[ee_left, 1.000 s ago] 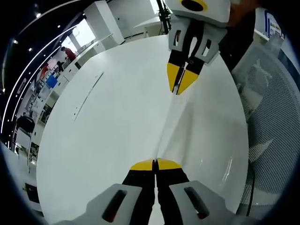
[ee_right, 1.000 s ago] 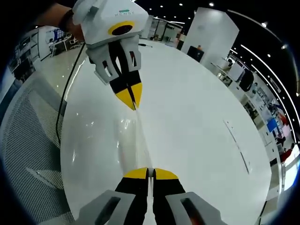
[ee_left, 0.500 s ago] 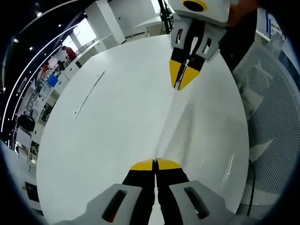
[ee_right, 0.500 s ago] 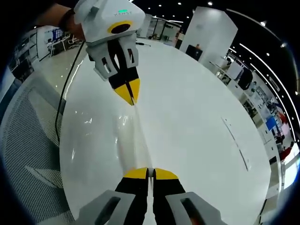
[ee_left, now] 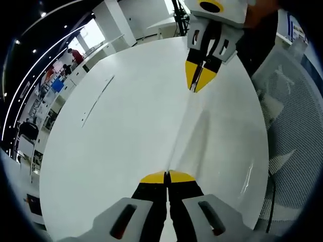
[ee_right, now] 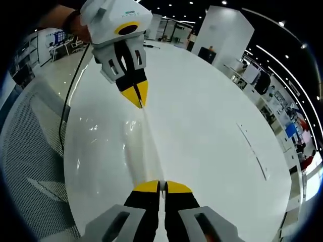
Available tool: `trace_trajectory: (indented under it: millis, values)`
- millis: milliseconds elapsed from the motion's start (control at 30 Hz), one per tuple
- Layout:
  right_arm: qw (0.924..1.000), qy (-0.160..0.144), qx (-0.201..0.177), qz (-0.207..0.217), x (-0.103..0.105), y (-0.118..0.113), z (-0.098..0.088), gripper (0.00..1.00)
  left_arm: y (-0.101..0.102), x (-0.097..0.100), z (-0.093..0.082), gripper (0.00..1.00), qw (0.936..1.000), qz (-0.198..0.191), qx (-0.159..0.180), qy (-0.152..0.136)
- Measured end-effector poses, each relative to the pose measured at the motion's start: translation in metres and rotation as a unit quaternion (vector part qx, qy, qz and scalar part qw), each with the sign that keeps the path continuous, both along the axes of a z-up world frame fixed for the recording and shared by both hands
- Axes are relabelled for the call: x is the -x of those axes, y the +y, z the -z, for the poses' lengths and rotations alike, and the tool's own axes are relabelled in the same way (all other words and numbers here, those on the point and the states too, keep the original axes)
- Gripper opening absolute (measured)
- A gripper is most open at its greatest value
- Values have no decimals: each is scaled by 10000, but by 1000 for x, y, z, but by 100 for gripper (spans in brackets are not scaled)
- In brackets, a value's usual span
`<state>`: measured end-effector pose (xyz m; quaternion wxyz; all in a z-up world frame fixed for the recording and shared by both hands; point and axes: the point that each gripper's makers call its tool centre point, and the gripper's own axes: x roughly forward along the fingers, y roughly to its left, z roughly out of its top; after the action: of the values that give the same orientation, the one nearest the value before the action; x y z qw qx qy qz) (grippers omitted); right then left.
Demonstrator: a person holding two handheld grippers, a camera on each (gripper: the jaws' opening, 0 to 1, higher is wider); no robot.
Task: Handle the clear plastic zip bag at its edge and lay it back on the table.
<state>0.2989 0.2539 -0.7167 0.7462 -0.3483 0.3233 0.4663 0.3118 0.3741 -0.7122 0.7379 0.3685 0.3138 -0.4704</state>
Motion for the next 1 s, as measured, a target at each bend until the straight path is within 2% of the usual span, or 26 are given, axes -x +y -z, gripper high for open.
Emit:
trace_trajectory:
  millis: [233, 300, 367, 433, 533, 567, 767, 900, 1000]
  values:
    - [10000, 37, -6, 63, 1, -1, -1, 0, -2, 1, -2, 0, 10000, -1, 10, -30]
    - [9998, 75, -44, 166, 3, -2, -4, 0, -3, 0, -2, 0, 10000, 11, 2, -57]
    - [9995, 79, 7, 301, -4, -5, 1, 0, -6, 1, -2, 0, 10000, 15, 4, -91]
    - [9992, 113, -26, 379, -2, -5, -5, 0, -8, 4, -2, 0, 9999, 59, -56, -114]
    - [9987, 114, -214, 455, 1, -3, -15, 4, -9, 7, -3, 0, 9998, 113, -50, -133]
    - [9972, 179, -535, 488, -3, 2, -15, 5, -8, 7, -3, 0, 9998, 120, -71, -160]
    - [9941, -6, -1004, 404, -11, 18, -42, 10, -11, 9, -5, 0, 9994, 217, -65, -271]
    - [9930, -44, -1124, 348, -13, 29, -52, 10, -16, 11, -6, 0, 9990, 297, -64, -330]
    - [9944, -36, -1044, 185, -17, 37, -44, 10, -17, 11, -6, 0, 9988, 337, -68, -342]
